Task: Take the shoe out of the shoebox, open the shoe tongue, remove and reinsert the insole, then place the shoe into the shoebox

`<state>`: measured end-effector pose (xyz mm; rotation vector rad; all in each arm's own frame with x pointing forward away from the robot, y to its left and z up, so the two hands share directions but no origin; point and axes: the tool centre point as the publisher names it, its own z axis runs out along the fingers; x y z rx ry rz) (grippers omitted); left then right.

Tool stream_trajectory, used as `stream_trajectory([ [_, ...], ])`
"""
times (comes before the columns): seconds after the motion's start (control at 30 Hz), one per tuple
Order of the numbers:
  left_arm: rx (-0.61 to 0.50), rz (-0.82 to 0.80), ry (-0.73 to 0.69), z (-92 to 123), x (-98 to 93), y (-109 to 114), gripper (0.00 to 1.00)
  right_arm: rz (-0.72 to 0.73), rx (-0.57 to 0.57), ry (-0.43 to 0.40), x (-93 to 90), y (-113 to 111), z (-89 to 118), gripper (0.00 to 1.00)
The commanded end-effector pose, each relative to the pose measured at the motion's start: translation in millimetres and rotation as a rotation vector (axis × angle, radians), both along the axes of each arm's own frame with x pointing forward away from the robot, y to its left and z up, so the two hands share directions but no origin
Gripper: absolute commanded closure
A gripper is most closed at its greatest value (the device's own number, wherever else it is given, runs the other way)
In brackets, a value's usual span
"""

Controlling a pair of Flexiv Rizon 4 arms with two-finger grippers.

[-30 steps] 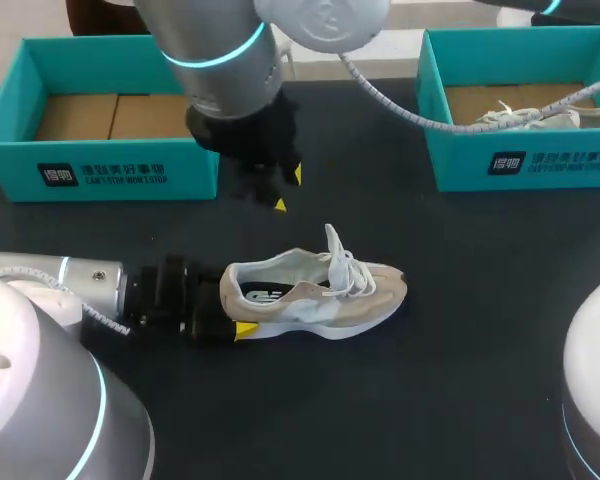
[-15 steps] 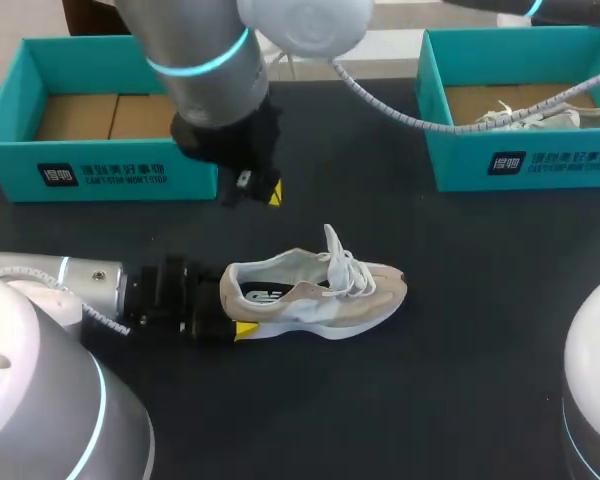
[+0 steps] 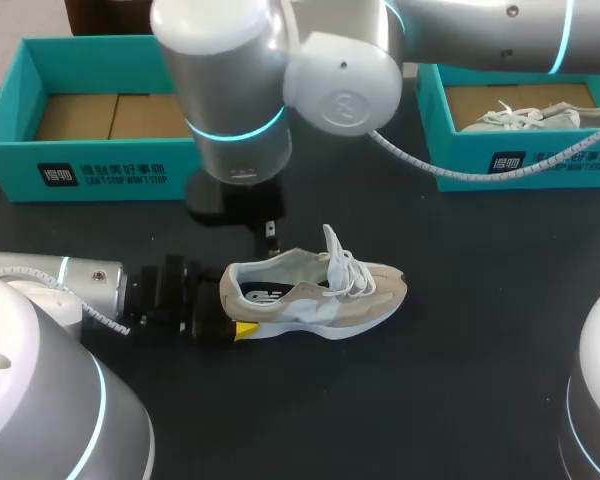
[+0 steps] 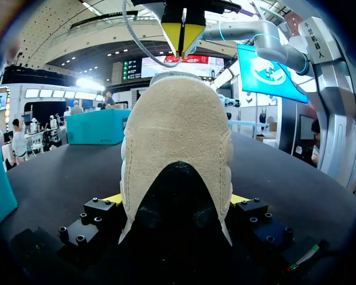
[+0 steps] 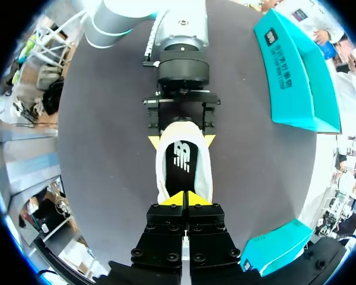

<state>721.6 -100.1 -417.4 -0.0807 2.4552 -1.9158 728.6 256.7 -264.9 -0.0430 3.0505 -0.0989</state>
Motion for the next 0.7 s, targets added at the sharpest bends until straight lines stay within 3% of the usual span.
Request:
stream_trajectory([
  [0.03,0.0,0.003,-0.002,-0.5,-1.4,0.0,1.0,0.004,0.055,0.011,3.6,-6.2,-0.5,1.0],
  [0.33,0.0,0.003,-0.002,-0.5,-1.4,0.0,1.0,0.004,0.055,0.011,3.6,-6.2,-0.5,1.0],
  [0.57,0.0,0.003,-0.002,-0.5,-1.4,0.0,1.0,-0.06,-0.002,-0.013,6.3,-14.0,-44.5,1.0],
  [0.7,0.0,0.003,-0.002,-0.5,-1.4,0.0,1.0,-0.056,0.049,-0.013,5.6,-15.9,-65.7,1.0],
])
